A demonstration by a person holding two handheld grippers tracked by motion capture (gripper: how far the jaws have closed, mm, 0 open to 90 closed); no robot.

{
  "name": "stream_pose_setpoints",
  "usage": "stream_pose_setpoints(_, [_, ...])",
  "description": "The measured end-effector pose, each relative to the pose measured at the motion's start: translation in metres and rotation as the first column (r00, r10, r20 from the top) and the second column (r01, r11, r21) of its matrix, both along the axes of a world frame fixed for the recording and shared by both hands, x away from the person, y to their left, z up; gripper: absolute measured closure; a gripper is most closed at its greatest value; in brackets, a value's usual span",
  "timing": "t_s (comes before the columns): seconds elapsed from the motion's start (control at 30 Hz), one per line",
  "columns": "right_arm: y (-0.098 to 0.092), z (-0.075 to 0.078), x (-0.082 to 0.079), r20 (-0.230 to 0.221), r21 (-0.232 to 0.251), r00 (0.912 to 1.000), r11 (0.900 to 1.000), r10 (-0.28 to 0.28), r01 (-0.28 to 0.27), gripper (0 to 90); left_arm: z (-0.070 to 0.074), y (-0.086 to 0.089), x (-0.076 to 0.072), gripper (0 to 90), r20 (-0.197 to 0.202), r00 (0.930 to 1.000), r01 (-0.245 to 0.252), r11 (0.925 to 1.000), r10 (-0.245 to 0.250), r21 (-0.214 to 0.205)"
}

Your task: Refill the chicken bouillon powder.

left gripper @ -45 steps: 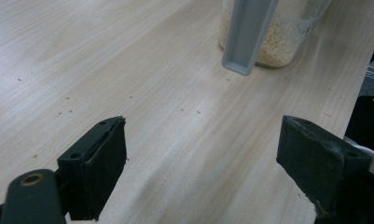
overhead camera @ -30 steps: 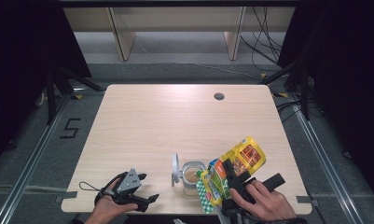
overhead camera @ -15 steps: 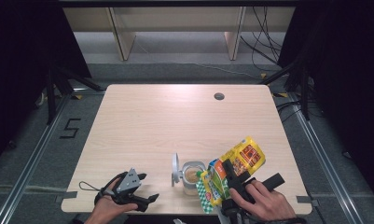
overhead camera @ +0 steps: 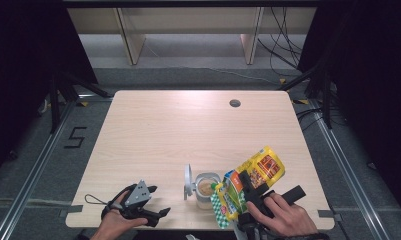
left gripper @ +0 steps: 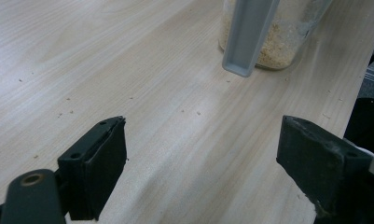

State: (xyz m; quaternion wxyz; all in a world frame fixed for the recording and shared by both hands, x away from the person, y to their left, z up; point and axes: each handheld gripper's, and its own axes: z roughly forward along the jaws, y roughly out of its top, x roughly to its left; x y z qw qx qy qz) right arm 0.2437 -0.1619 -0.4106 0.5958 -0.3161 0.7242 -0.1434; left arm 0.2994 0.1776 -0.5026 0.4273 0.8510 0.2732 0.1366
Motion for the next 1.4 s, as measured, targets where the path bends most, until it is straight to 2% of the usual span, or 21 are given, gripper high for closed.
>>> stream_pose_setpoints(0.1, [0.0001,-0.0006,-0.0003,0.001,0.012,1.0,0.9999,0.002,-0.002,64.4,0.0001,0.0001,0.0001,15.2,0.0,1.0,0.0,1.0,0.0,-0.001])
stream_pose_setpoints(0.4, [-0.0005,-0.0003,0.0003,-0.003,0.001,1.0,1.0,-0.001,0.001,64.9,0.0008,0.0006,0.0002,15.2,-0.006,1.0,0.006,1.0,-0.006,0.005])
stream_pose_setpoints(0.5, [-0.0012,-0.0005,0.0003,0.01,0.014,0.9999,0.9999,0.003,-0.003,65.0,0.0015,0.0015,0.0015,15.2,0.015,0.9997,0.02,0.9997,-0.021,0.015])
stream_pose_setpoints(0.53, [-0.0013,-0.0005,0.0003,0.011,0.014,0.9999,0.9999,0.002,-0.002,65.0,0.0013,0.0013,0.0015,15.2,0.013,0.9997,0.019,0.9998,-0.019,0.01])
stream_pose_setpoints(0.57, [-0.0015,-0.0006,0.0005,0.01,0.016,0.9999,0.9999,0.002,-0.003,65.0,0.0002,-0.0002,0.0,15.2,-0.004,1.0,-0.006,0.9999,0.005,-0.012])
stream_pose_setpoints(0.67, [-0.0016,-0.0006,0.0002,0.011,0.018,0.9999,0.9998,0.003,-0.004,65.0,0.0006,0.0002,-0.0001,15.2,-0.004,1.0,0.0,1.0,0.0,-0.005])
stream_pose_setpoints(0.7, [-0.0016,-0.0005,0.0003,0.011,0.02,0.9999,0.9998,0.004,-0.005,65.0,0.0014,0.0013,0.0005,15.2,-0.002,0.9999,0.011,0.9999,-0.011,0.012])
stream_pose_setpoints(0.73, [-0.0015,-0.0005,0.0003,0.011,0.02,0.9999,0.9998,0.005,-0.005,65.0,0.0019,0.0021,0.0019,15.2,0.019,0.9995,0.025,0.9993,-0.026,0.026])
stream_pose_setpoints(0.77, [-0.0014,-0.0006,0.0003,0.01,0.02,0.9999,0.9998,0.004,-0.004,65.0,0.0007,0.0005,0.0005,15.2,0.005,1.0,0.006,1.0,-0.006,0.001])
stream_pose_setpoints(0.8, [-0.0014,-0.0005,0.0003,0.01,0.02,0.9999,0.9998,0.004,-0.004,65.0,0.0005,0.0,-0.0003,15.2,-0.004,1.0,-0.004,1.0,0.004,-0.008])
stream_pose_setpoints(0.93, [-0.0015,-0.0006,0.0006,0.009,0.021,1.0,0.9998,0.004,-0.004,65.0,0.0009,0.0009,0.0002,15.2,0.004,1.0,0.005,1.0,-0.005,0.004])
stream_pose_setpoints(1.0, [-0.0018,-0.0007,0.0006,0.008,0.021,1.0,0.9998,0.004,-0.004,65.0,0.0001,-0.0003,-0.0002,15.2,0.002,1.0,-0.007,0.9999,0.007,-0.014])
stream_pose_setpoints(1.1, [-0.0021,-0.0008,0.0006,0.009,0.023,1.0,0.9997,0.003,-0.003,65.1,0.0011,0.001,0.0002,15.2,0.002,1.0,0.007,0.9999,-0.007,0.009])
stream_pose_setpoints(1.17, [-0.0018,0.0001,0.0007,-0.003,0.019,1.0,0.9998,-0.002,0.002,65.1,0.0011,0.0009,0.0002,15.2,0.007,1.0,0.005,1.0,-0.005,0.007])
stream_pose_setpoints(1.4, [-0.0023,0.0009,0.0009,0.0,0.005,1.0,1.0,-0.004,0.004,65.1,0.0008,0.0002,-0.0002,15.2,0.004,1.0,-0.002,1.0,0.003,-0.005])
